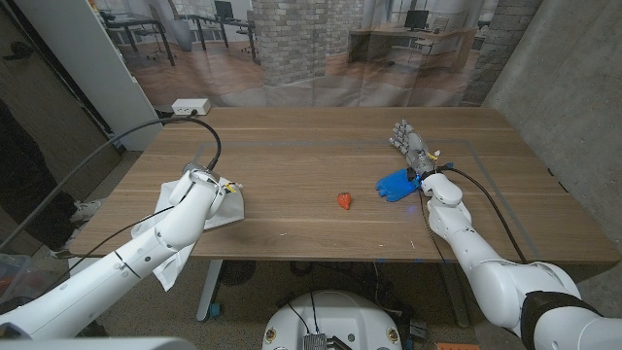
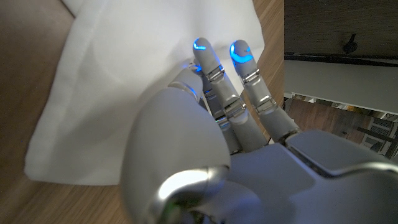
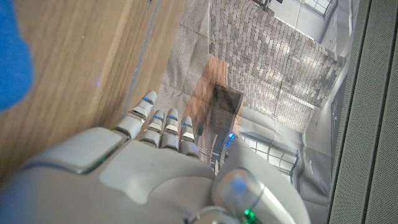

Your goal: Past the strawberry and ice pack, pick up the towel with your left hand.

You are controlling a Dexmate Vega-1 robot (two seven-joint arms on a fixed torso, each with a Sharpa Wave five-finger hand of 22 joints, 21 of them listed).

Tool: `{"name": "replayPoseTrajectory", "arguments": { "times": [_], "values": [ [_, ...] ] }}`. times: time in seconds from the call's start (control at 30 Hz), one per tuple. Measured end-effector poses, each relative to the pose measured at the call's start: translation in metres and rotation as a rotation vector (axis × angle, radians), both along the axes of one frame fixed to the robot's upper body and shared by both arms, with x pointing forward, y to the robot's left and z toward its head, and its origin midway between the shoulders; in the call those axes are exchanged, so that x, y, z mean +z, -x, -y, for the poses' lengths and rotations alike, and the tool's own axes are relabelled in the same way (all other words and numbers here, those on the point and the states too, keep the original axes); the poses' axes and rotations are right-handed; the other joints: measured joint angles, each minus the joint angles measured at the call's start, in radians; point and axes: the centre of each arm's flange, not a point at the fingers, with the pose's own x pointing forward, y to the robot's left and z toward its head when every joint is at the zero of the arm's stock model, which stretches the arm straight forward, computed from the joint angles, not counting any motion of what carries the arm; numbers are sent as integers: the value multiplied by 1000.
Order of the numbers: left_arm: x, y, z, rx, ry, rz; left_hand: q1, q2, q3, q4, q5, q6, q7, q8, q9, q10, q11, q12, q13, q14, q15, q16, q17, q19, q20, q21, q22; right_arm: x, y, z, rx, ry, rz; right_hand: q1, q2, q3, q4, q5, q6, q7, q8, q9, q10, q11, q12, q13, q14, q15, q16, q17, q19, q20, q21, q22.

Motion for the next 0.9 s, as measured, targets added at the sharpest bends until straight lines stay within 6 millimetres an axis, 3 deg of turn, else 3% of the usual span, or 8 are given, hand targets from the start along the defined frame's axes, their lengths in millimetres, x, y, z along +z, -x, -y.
{"name": "replayPoseTrajectory", "arguments": {
  "times": [0.9],
  "values": [
    [9,7,5,-5,-16,18,-7,-7,11,3,7,-6,-6,14,-16,8,-9,-31,19,0,2,-6,19,-22,4,48,-14,0,2,1,-5,-1,4,0,0,0,0,0,0,0,0,0,0,0,0,5,0,0,0,0,0,0,0,0]
  ]
}}
